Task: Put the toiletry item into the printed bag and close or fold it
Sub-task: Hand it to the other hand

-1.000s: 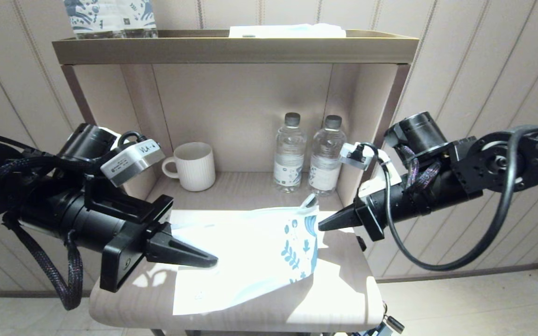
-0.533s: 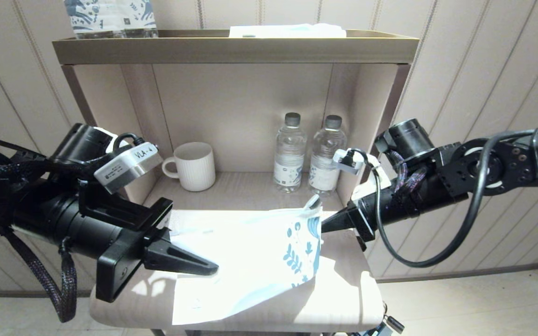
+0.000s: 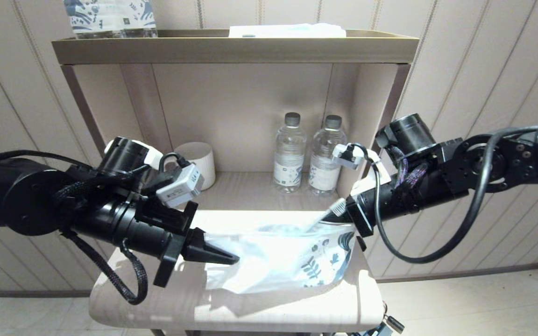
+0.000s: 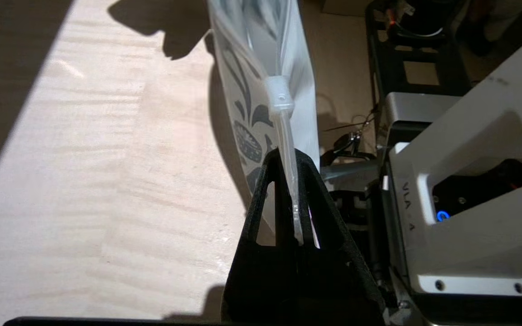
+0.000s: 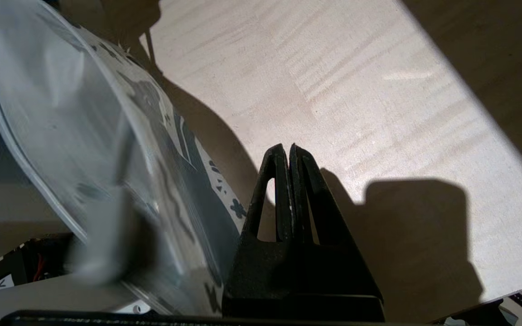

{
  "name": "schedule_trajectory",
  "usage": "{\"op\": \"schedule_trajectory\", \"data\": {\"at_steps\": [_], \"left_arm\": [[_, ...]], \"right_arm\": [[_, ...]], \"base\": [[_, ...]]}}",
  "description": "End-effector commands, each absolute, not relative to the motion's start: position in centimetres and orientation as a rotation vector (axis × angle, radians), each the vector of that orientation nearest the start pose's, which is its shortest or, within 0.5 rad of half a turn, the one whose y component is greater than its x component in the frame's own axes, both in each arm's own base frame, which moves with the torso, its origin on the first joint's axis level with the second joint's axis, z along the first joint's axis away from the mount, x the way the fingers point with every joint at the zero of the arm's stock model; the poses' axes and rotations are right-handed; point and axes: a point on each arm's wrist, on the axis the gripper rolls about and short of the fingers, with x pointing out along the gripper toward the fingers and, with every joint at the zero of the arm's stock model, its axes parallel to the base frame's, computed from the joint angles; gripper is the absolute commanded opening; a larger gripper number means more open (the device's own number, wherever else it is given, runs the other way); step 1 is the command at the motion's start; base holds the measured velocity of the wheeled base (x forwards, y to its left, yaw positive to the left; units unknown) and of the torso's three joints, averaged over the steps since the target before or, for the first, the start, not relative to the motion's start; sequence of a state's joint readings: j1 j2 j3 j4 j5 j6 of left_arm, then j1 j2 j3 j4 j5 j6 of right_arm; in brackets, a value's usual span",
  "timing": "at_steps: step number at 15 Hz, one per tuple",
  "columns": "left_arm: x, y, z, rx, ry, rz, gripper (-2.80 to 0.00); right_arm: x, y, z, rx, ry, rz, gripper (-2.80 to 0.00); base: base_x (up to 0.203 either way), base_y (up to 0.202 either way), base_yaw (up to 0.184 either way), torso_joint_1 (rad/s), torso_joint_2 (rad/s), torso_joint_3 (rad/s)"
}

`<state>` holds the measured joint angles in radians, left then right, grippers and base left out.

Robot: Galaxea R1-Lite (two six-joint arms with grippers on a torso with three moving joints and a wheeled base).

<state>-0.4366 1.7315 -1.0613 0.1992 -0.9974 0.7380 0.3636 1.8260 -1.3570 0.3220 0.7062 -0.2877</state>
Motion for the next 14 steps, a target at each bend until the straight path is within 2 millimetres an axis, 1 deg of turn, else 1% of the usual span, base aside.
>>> {"op": "schedule_trajectory", "data": {"at_steps": [1, 4, 7, 9, 12, 14], "left_arm": [[26.4, -14.3, 16.4, 0.315, 0.394, -1.559, -2.80], [27.1, -14.5, 15.5, 0.362, 0.370, -1.491, -2.80], [27.3, -14.5, 15.8, 0.351, 0.344, -1.464, -2.80], [27.8, -13.9, 15.9, 0.347, 0.337, -1.440, -2.80], [28.3, -13.5, 15.7, 0.355, 0.306, -1.416, -2.80], [28.6, -13.3, 15.8, 0.358, 0.278, -1.403, -2.80]], "right_arm": [[30.6, 13.2, 21.0, -0.104, 0.661, 1.123, -2.80], [30.4, 13.1, 21.4, -0.108, 0.649, 1.122, -2.80], [30.4, 13.0, 21.4, -0.106, 0.648, 1.120, -2.80], [30.4, 12.8, 21.7, -0.106, 0.637, 1.114, -2.80], [30.0, 12.2, 22.8, -0.110, 0.603, 1.100, -2.80], [29.9, 10.9, 24.2, -0.103, 0.561, 1.062, -2.80]], "base": [[0.000, 0.000, 0.000, 0.000, 0.00, 0.000], [0.000, 0.000, 0.000, 0.000, 0.00, 0.000], [0.000, 0.000, 0.000, 0.000, 0.00, 0.000], [0.000, 0.000, 0.000, 0.000, 0.00, 0.000], [0.000, 0.000, 0.000, 0.000, 0.00, 0.000], [0.000, 0.000, 0.000, 0.000, 0.00, 0.000]]}}
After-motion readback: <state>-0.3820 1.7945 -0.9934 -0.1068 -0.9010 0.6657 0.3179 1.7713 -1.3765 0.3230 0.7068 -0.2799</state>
